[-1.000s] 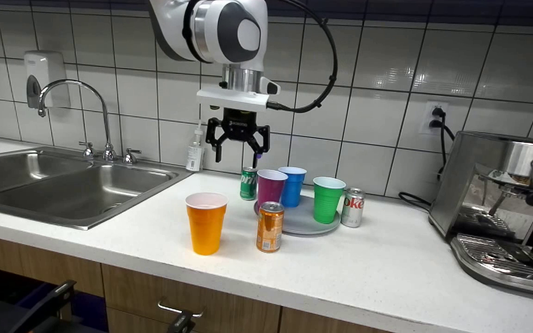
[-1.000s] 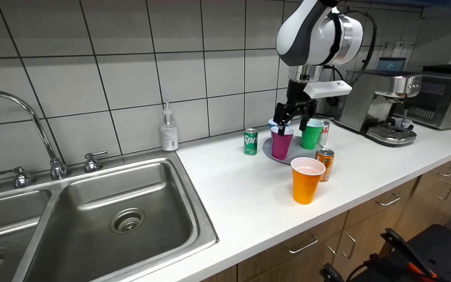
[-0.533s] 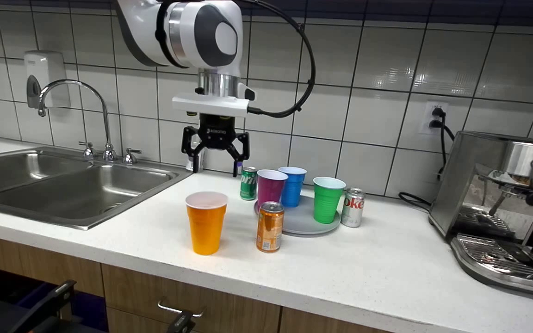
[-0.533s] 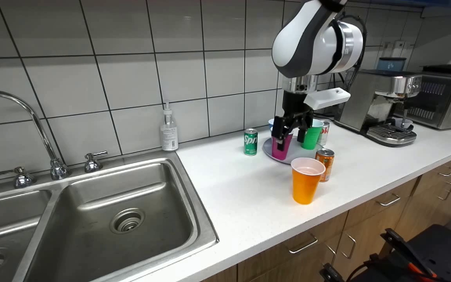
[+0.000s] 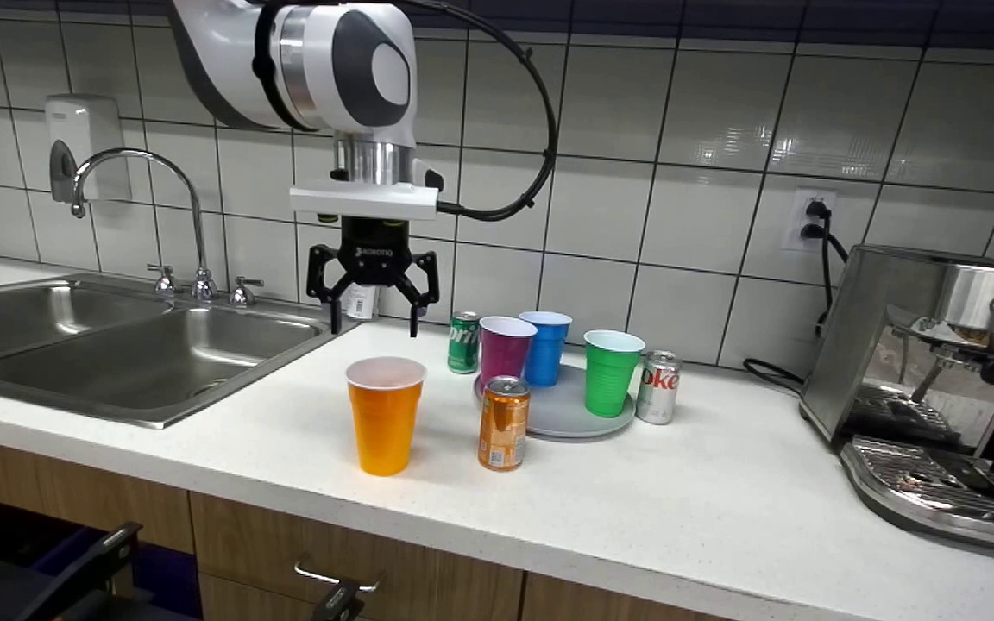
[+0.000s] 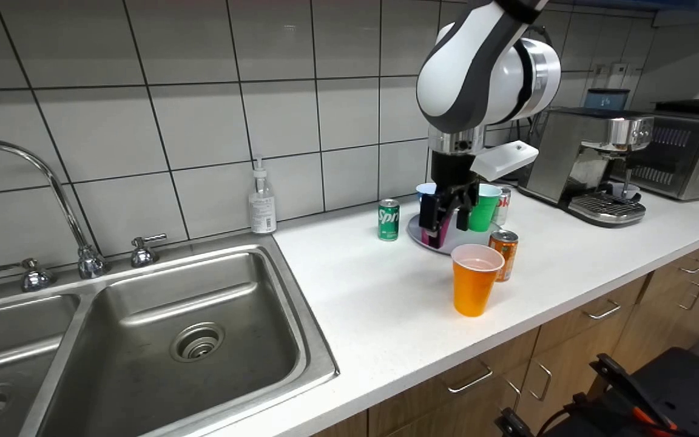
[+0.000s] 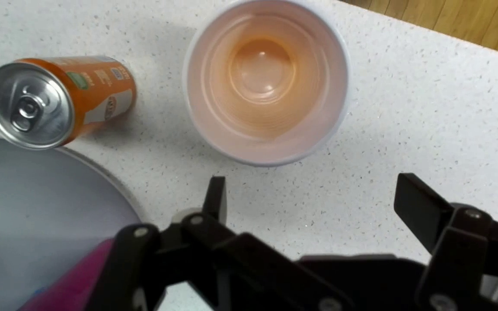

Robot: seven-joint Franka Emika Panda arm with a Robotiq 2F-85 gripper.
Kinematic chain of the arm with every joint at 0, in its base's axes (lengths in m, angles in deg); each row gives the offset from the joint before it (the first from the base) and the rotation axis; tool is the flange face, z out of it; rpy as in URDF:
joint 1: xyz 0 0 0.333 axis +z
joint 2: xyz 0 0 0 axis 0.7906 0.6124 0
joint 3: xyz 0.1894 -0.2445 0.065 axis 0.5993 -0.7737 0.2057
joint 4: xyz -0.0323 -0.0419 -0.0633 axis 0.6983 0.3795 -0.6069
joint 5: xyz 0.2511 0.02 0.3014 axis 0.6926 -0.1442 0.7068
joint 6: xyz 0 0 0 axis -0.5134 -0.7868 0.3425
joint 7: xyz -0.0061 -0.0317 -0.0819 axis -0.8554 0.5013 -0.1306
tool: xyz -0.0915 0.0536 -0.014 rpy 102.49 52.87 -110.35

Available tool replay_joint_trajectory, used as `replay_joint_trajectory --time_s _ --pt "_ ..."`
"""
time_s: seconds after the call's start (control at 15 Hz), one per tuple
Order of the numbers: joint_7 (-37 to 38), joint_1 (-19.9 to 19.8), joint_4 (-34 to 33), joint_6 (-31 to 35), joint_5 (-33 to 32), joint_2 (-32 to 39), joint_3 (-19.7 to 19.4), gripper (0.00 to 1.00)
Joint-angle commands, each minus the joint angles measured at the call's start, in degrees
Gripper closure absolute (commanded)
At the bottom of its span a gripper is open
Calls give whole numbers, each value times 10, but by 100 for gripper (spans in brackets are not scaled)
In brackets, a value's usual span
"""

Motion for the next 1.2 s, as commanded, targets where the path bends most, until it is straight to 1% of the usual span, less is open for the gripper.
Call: replay_joint_trajectory --time_s 0.0,0.47,0.87,1.13 --pt "9 1 25 -6 -26 -31 4 0" --pt "-4 8 59 -8 -35 -49 9 0" --pt "-13 14 83 -10 -30 -66 12 0" --pt "-36 17 91 0 -15 -60 9 0"
